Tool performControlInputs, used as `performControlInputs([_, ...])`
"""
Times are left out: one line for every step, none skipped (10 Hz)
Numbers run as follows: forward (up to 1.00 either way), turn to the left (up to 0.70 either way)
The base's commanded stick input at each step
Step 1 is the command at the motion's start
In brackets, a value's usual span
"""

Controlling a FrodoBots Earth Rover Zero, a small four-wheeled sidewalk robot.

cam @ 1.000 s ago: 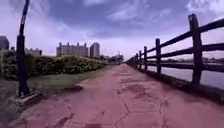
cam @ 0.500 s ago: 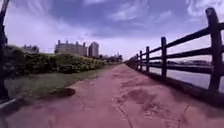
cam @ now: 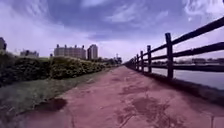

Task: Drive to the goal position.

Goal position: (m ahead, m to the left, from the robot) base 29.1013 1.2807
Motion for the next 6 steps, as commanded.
performControlInputs([1.00,0.00])
performControlInputs([1.00,0.00])
performControlInputs([1.00,-0.08])
performControlInputs([1.00,-0.18])
performControlInputs([1.00,0.00])
performControlInputs([1.00,0.00])
